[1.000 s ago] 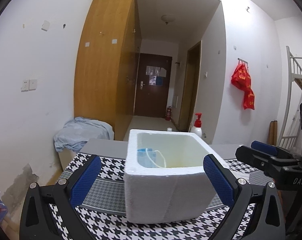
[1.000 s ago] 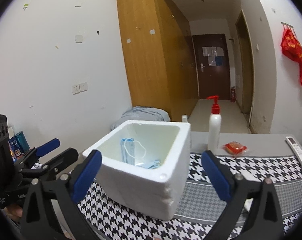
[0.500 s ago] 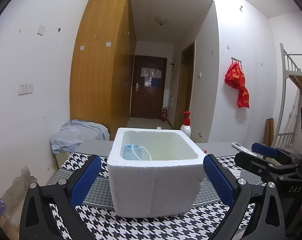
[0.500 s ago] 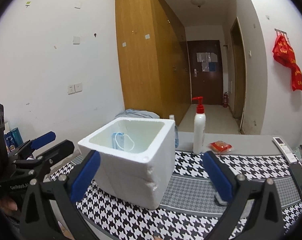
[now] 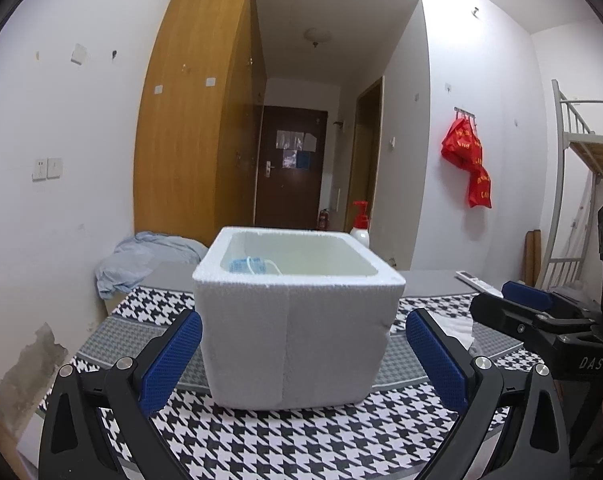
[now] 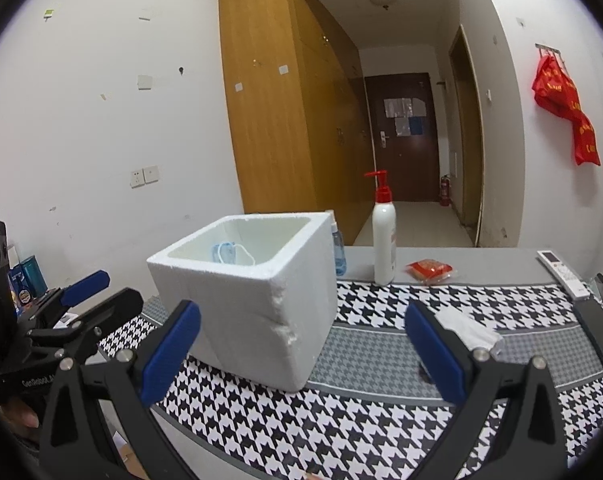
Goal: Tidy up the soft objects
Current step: 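Withdraw both tools from the foam box toward the towel and socks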
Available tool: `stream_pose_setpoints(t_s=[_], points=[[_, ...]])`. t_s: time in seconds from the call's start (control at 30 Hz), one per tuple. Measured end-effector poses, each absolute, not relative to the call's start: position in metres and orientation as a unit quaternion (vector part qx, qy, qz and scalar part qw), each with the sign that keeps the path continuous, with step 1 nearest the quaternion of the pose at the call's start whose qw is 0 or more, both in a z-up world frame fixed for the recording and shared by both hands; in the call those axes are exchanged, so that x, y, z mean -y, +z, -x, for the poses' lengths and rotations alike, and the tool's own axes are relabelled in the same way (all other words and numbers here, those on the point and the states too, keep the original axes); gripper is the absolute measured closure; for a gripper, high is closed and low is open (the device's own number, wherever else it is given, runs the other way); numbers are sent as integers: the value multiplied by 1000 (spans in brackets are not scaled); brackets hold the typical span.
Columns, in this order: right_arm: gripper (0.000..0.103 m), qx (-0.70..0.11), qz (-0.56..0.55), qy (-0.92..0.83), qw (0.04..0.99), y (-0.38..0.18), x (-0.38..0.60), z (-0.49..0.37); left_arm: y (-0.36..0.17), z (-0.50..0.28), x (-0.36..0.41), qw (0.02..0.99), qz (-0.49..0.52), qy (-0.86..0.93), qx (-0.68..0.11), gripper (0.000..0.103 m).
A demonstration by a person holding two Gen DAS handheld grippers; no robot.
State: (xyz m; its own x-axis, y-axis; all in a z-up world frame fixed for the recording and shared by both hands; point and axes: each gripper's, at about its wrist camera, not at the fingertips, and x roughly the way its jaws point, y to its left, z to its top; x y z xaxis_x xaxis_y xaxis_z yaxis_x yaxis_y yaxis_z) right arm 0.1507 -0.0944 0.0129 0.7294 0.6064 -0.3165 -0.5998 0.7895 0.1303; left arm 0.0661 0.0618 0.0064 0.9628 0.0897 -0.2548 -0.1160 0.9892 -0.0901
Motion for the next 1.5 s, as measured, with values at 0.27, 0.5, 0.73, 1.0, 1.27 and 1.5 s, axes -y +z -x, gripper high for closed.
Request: stream_pose_setpoints(t_s=[0.27, 0.5, 0.73, 1.0, 1.27, 1.5], points=[[0, -180, -14, 321, 930, 2, 101, -148, -6, -64, -58, 988, 60, 49, -132, 1], [0, -183, -16, 305, 934, -2, 113, -146, -11, -67, -46, 988, 57, 26, -141, 1], [0, -188, -29, 284, 940, -7, 133, -146, -15, -70, -34, 988, 51, 8, -146, 1], [0, -193, -38, 267, 943, -13, 150, -146, -19, -74, -18, 987, 41, -14, -157, 1], [0, -194, -48, 240, 950, -16, 173, -143, -23, -83, 7, 982, 33, -56, -178, 1], [0, -196, -58, 211, 956, -21, 196, -138, -22, -90, 29, 979, 24, -83, -184, 1]])
